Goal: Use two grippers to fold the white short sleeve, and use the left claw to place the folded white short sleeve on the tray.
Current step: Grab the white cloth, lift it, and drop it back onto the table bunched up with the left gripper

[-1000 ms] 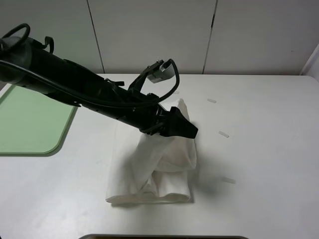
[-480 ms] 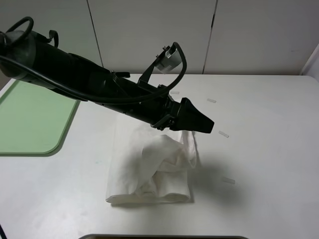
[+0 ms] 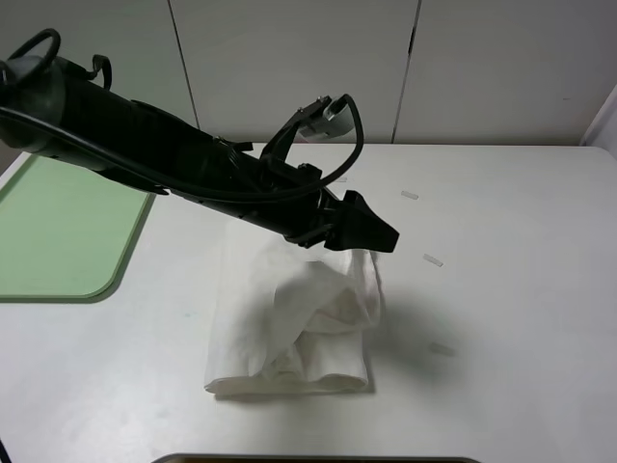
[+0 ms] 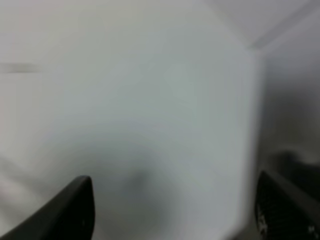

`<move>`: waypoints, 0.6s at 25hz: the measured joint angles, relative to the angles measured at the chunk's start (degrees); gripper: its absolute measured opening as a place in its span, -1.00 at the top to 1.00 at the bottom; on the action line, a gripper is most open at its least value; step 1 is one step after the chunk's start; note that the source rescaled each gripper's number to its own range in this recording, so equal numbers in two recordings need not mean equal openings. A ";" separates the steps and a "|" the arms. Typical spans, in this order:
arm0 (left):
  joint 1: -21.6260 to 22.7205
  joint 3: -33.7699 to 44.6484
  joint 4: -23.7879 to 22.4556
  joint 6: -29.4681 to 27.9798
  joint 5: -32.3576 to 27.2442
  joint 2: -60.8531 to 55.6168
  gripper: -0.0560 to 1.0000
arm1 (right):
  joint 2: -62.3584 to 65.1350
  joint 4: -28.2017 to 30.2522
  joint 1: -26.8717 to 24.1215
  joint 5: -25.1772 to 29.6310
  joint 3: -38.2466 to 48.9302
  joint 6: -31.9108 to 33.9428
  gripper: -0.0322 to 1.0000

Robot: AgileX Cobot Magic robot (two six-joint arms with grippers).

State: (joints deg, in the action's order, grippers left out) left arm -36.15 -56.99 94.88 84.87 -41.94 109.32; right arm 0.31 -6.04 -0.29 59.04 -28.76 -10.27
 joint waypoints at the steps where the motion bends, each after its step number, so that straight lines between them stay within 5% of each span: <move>1: 0.00 0.00 0.00 0.00 2.03 -0.12 -0.36 | 0.00 0.00 0.00 0.00 0.00 0.00 -1.00; 3: 0.00 0.05 -4.19 -2.88 18.18 -1.39 -0.36 | 0.00 0.00 0.00 0.00 0.00 0.00 -1.00; 5: 0.06 0.39 -7.14 -5.24 22.80 -1.98 -0.36 | 0.00 0.00 0.00 0.00 0.00 0.00 -1.00; 15: 0.06 5.59 -12.45 -9.10 23.85 -2.24 -0.36 | 0.00 -0.05 0.00 0.05 0.00 0.00 -1.00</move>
State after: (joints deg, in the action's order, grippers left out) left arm -36.10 -51.40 82.44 75.77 -18.09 107.08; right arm 0.31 -6.09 -0.29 59.10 -28.76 -10.27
